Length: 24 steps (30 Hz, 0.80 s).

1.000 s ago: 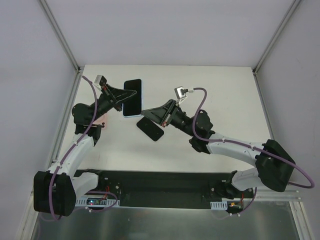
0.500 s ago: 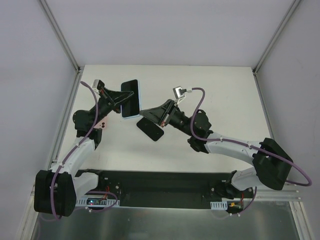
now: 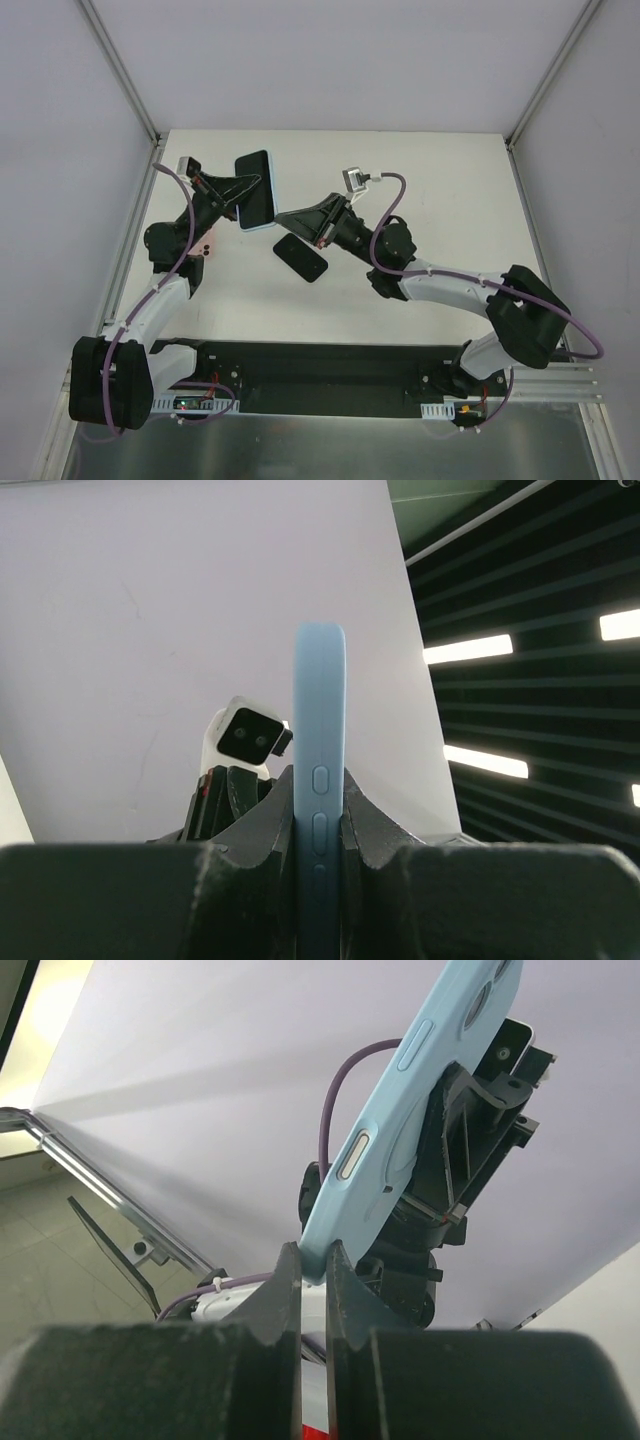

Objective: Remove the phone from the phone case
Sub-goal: Remove the phone case from the phone.

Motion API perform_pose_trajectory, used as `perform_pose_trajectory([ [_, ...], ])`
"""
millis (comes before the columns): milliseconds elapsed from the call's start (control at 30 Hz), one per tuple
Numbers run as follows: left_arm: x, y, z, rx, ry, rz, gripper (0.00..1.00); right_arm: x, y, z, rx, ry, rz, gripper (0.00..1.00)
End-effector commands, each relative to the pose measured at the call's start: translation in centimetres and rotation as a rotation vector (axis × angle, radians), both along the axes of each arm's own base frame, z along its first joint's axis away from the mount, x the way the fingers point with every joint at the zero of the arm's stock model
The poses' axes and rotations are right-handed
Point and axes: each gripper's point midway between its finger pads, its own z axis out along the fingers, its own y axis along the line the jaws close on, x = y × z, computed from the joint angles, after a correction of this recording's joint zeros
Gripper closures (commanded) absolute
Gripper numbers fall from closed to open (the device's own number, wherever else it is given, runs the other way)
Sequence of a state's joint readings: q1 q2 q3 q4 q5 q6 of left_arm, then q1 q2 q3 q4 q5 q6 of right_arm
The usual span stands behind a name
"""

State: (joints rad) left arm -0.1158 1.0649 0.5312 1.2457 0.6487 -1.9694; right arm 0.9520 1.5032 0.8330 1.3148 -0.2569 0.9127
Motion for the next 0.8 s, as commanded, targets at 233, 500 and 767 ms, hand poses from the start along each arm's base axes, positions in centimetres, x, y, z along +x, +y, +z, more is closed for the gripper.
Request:
perform_pose_trajectory([
  [233,-2.7,1.8,7.1,-0.266,-0.002,-0.122,1.0,-4.8,-1.3,6.0,0.164,-0.314,0.119,0.99],
  [500,-3.0,2.0,9.0,-0.287,-0.039,-0.137,1.0,-5.7,-1.2,6.2,0.16,-0.354,0.157,0.99],
  [767,-3.3,2.0,9.2,-0.293,-0.047,-0.149,1.0,-7.3,-1.1,7.0,0.162,-0.435,0.211,0.99],
])
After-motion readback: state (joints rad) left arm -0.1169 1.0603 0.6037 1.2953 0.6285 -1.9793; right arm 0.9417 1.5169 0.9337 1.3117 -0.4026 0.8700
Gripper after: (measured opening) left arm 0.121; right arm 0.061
